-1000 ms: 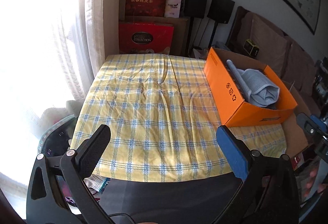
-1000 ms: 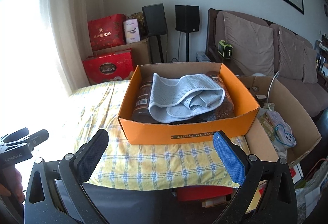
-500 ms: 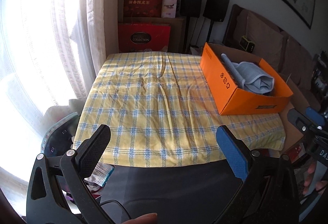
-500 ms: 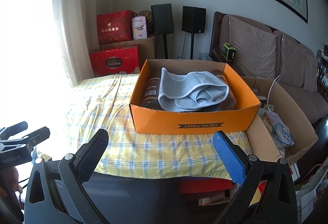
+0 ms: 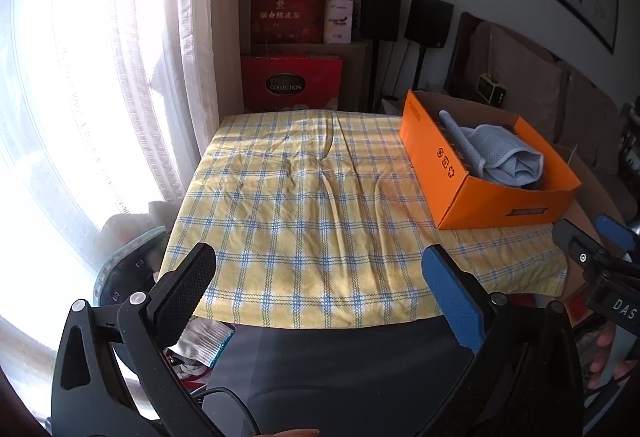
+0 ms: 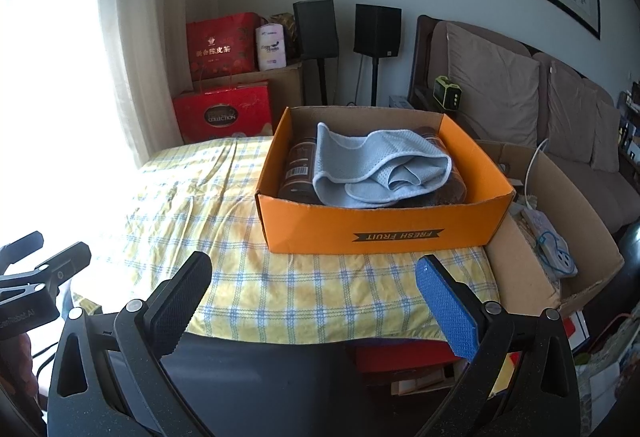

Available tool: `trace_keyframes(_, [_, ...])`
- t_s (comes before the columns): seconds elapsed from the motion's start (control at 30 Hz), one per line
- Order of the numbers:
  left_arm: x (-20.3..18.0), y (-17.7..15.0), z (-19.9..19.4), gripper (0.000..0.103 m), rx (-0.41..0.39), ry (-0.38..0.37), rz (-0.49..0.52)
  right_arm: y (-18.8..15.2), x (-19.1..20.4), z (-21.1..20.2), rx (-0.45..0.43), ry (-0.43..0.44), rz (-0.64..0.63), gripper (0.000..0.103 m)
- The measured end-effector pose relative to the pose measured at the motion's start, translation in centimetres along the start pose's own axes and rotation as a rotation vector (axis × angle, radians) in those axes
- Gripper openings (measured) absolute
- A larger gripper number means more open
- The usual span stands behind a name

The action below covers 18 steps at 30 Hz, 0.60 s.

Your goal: Organize objects

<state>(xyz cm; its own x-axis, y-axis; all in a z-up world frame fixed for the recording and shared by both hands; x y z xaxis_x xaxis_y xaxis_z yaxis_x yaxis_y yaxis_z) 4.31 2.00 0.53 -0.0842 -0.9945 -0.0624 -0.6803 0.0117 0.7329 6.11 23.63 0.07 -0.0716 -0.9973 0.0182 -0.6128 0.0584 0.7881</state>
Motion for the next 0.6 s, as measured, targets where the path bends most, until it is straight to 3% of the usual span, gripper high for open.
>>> trace_keyframes(0.6, [0.46, 0.01, 0.13, 0.103, -0.003, 0.019, -0.009, 0.06, 0.11, 0.05, 0.0, 0.003, 0.004, 0.103])
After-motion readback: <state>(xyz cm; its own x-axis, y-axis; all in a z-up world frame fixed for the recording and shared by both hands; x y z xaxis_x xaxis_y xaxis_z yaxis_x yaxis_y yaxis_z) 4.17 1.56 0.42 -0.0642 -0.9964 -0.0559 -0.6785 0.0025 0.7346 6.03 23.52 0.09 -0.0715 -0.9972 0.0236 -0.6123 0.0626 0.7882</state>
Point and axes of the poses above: each gripper's, at about its wrist camera, not at the fingertips, and z roughly the way its jaws point, x to its left, y to its top, the point moved 2 cm from there along z, roughly the way its jaws point, and after that the axes turned 1 degree about x, right-handed, at the moved point
